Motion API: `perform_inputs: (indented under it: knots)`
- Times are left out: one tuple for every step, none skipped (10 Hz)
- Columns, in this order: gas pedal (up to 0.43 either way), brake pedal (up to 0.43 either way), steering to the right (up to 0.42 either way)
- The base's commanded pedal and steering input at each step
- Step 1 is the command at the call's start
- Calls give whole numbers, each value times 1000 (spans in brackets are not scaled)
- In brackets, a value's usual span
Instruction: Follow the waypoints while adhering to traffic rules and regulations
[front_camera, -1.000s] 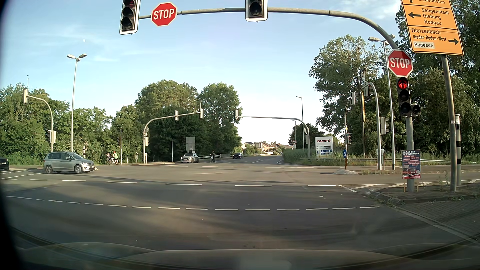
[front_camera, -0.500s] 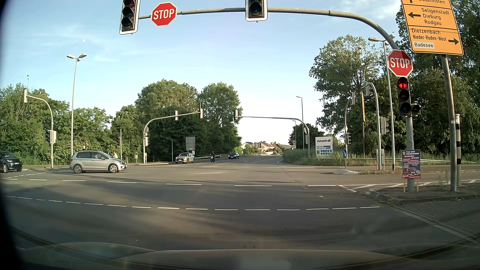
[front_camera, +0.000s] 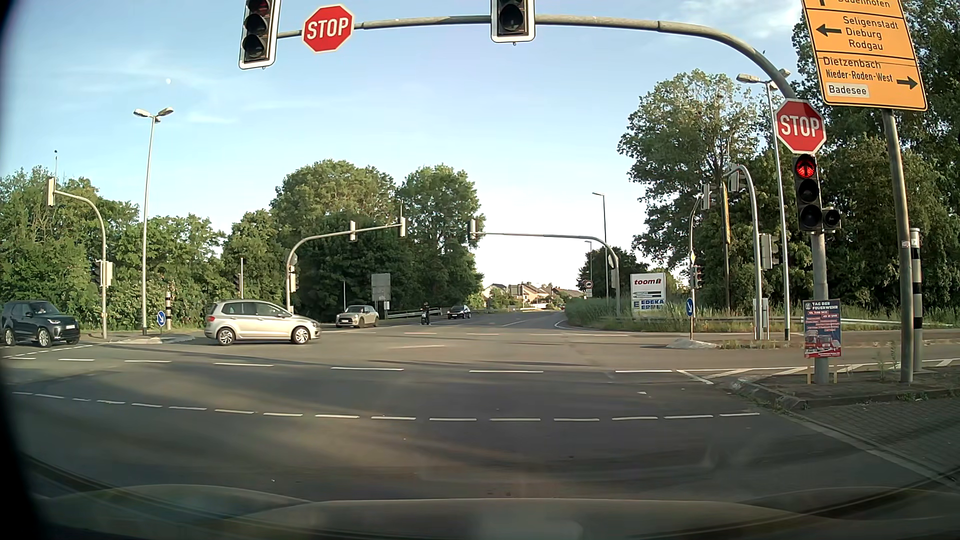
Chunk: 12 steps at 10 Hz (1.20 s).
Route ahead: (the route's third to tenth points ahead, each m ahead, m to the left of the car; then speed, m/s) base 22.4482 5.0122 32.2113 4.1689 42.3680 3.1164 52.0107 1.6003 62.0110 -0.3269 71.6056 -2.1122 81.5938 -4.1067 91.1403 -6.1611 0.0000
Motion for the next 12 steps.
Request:
perform_inputs:
  knots:
    - [0,305,6]
    - [0,305,6]
    - [0,305,6]
    - [0,305,6]
    - [0,305,6]
    - [0,305,6]
    - [0,305,6]
    - [0,305,6]
    - [0,305,6]
    - [0,305,6]
    - [0,305,6]
    - [0,305,6]
